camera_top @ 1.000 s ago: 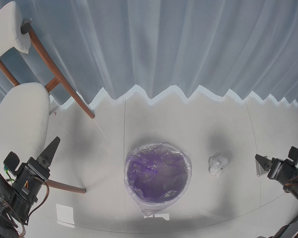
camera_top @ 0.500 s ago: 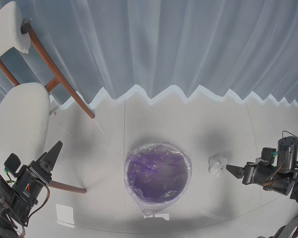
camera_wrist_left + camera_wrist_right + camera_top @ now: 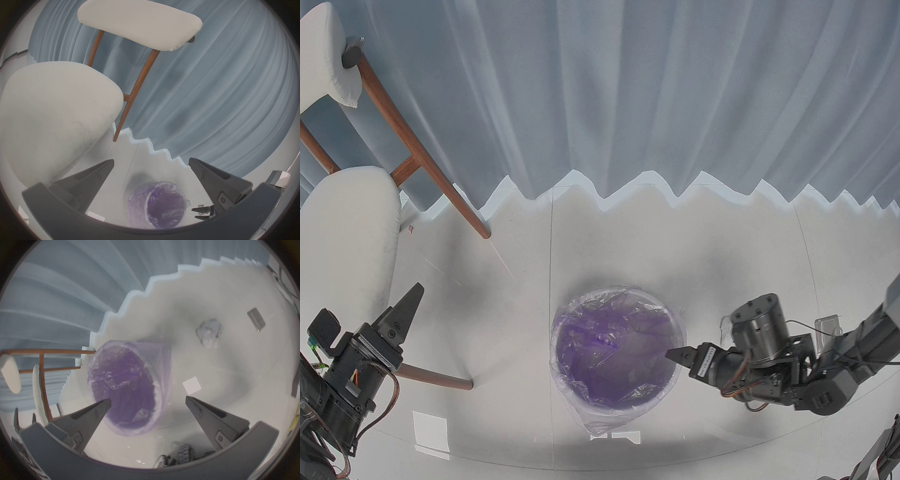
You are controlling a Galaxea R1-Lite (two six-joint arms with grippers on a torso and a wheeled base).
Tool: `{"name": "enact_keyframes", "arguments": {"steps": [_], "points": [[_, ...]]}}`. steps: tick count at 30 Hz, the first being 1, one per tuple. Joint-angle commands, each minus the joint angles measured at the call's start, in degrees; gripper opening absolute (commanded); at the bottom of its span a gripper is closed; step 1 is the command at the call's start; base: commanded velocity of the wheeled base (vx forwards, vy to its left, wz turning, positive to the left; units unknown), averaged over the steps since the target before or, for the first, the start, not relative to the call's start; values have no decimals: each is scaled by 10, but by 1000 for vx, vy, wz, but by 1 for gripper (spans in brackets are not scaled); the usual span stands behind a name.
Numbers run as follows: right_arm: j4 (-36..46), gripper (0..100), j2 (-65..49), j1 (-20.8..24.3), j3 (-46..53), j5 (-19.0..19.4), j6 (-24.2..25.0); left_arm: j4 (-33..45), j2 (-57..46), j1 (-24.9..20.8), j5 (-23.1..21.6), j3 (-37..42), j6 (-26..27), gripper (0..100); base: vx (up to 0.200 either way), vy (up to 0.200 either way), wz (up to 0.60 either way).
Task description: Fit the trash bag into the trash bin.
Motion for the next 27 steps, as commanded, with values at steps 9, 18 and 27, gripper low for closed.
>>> {"name": "enact_keyframes", "arguments": {"steps": [9, 18, 27], "points": [[4, 100, 189, 38, -113, -46, 97, 0, 2, 21, 1, 8, -1, 100, 0, 0, 0], [-2, 100, 225, 41, -135, -63, 129, 0, 4, 21, 1, 8, -4, 100, 0, 0, 0], [5, 0, 220, 37, -175, -76, 141, 0, 5, 19, -2, 8, -5, 100, 0, 0, 0]]}}
